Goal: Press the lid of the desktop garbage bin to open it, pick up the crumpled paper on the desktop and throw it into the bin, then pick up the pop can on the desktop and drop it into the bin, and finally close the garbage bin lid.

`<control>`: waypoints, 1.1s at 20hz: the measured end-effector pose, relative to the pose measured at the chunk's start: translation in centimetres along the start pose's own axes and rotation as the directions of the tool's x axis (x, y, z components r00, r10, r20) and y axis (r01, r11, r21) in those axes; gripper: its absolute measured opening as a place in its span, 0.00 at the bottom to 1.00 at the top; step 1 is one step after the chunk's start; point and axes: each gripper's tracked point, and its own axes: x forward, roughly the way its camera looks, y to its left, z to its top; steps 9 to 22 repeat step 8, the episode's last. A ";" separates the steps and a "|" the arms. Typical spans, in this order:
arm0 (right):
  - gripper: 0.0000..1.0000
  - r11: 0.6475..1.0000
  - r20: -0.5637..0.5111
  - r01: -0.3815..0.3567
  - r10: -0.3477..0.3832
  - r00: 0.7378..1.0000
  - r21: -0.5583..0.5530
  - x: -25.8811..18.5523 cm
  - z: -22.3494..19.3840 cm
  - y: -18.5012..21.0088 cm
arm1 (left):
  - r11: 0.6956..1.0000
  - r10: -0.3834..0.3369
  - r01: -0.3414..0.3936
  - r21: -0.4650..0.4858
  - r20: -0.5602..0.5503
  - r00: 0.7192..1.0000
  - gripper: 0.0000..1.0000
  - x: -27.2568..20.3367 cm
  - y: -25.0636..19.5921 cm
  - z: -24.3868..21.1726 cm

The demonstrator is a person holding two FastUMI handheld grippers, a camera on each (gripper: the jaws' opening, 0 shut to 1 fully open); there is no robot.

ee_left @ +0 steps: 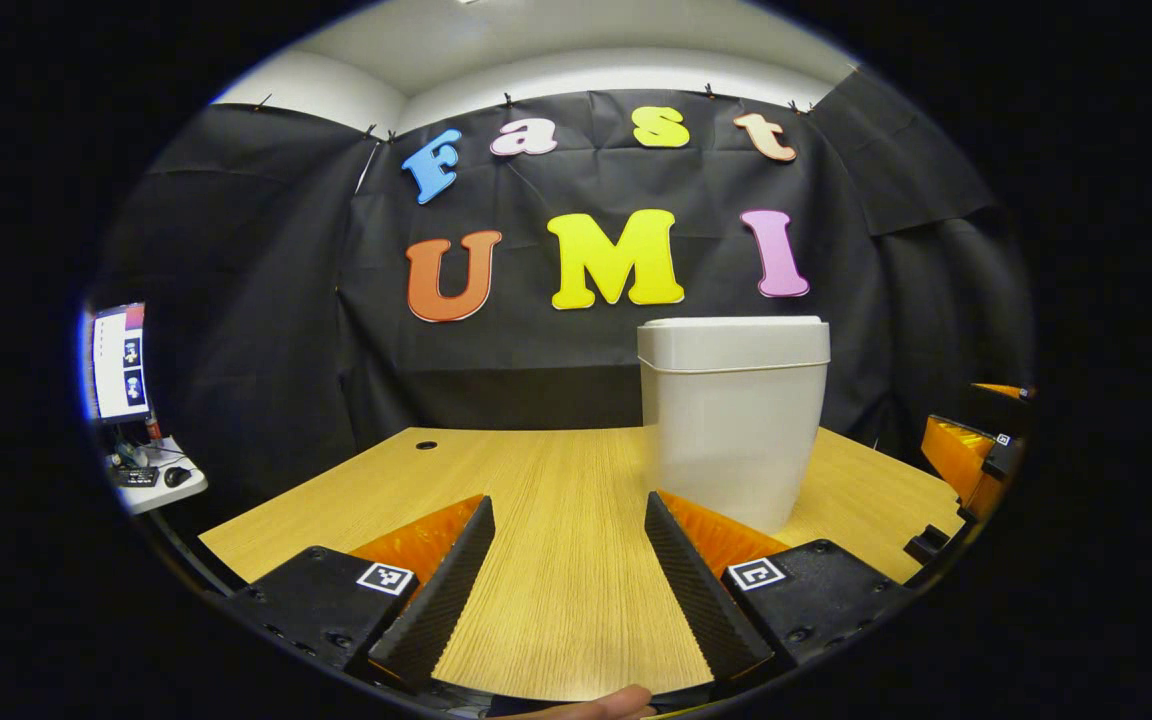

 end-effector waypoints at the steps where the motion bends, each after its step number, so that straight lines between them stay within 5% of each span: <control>1: 0.98 1.000 0.001 0.000 0.000 1.000 -0.004 0.0 0.0 0.1 | 1.000 0.000 0.000 0.002 -0.001 1.000 0.98 0.0 0.0 0.1; 22: 0.95 1.000 -0.003 -0.005 0.005 1.000 -0.017 0.1 -0.3 0.4 | 1.000 -0.004 0.004 0.012 -0.006 1.000 0.98 0.1 -0.2 -0.2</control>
